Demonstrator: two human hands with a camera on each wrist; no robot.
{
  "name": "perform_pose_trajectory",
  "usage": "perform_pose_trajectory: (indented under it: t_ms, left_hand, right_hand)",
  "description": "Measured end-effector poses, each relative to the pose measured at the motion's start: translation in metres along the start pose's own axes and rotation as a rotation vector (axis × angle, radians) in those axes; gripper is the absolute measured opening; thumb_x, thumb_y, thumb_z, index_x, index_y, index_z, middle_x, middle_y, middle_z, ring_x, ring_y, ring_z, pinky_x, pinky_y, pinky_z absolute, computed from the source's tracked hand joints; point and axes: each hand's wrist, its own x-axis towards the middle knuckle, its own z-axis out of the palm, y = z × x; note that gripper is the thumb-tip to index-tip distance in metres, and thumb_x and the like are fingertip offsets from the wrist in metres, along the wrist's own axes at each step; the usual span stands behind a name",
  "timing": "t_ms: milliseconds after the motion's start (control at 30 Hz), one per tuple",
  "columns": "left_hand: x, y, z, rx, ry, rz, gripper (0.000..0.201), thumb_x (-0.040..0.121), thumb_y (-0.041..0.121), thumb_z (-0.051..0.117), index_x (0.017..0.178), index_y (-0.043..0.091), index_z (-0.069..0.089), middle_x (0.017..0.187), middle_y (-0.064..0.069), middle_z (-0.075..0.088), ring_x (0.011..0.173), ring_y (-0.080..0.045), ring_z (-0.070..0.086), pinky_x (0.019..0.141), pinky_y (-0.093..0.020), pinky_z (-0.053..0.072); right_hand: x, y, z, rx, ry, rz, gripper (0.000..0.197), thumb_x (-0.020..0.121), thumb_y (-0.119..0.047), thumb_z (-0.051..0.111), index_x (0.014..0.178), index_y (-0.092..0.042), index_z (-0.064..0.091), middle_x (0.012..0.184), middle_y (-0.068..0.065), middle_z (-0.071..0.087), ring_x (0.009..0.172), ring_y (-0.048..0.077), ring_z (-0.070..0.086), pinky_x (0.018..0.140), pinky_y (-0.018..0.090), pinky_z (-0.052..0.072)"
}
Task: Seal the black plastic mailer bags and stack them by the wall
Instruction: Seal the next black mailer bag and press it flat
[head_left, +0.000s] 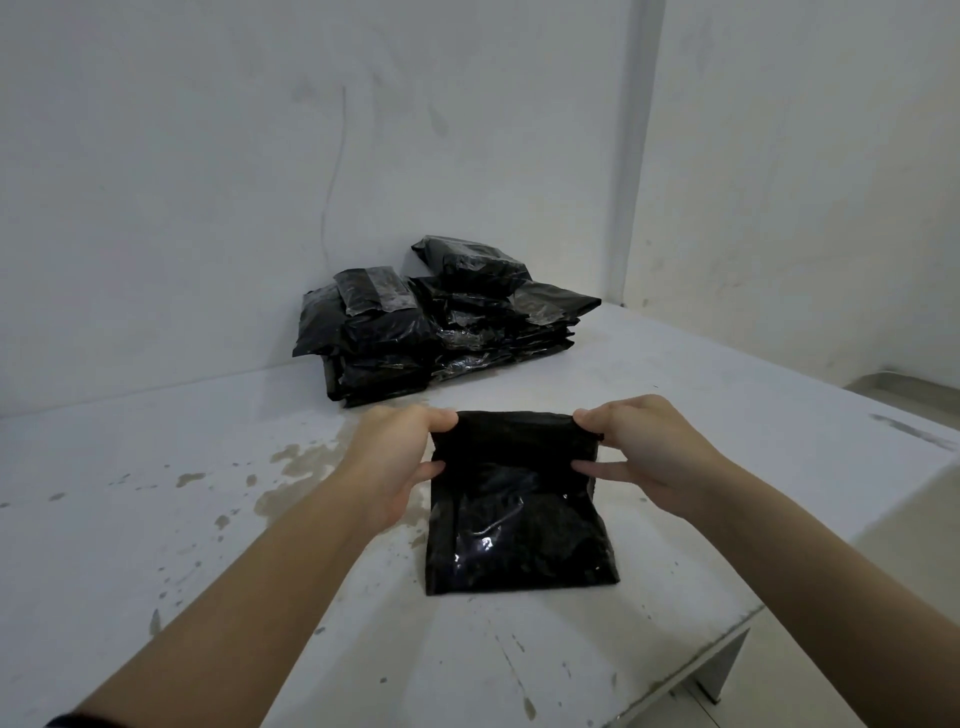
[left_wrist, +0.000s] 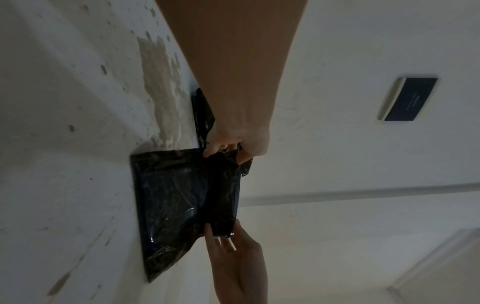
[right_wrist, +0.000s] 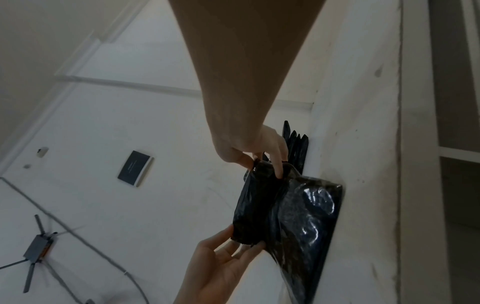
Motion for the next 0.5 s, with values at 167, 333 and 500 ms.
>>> perform_pose_trajectory:
  t_ms: [167,333,500]
  left_hand:
    - [0.005,-0.015,0.004,0.015,0.035,-0.084,0.027,0.089,0.001,0.059,0.116,-0.002,0.055,0.131,-0.01,0.049,0.127,-0.025,0.043,0.108,-0.046,0.039]
    - [0.007,-0.016,0.01,0.072,0.088,-0.126,0.012,0.091,-0.002,0.055,0.08,0.002,0.055,0.085,-0.001,0.052,0.072,-0.01,0.05,0.077,-0.038,0.054]
    - [0.01,-0.011,0.012,0.129,0.116,-0.179,0.021,0.091,-0.004,0.055,0.076,0.007,0.045,0.081,-0.001,0.038,0.087,-0.026,0.048,0.082,-0.046,0.054]
  right_hand:
    - [0.012,0.012,0.002,0.028,0.011,0.07,0.013,0.092,-0.001,0.056,0.101,0.007,0.061,0.116,0.015,0.061,0.11,0.024,0.057,0.086,0.035,0.052]
    - [0.019,0.017,0.005,-0.078,0.001,0.108,0.015,0.092,-0.002,0.057,0.103,0.007,0.06,0.119,0.016,0.057,0.102,0.026,0.056,0.065,0.037,0.054]
    - [0.024,0.021,0.006,-0.172,-0.015,0.112,0.013,0.092,-0.006,0.058,0.085,0.004,0.064,0.111,0.018,0.059,0.094,0.026,0.058,0.059,0.034,0.053]
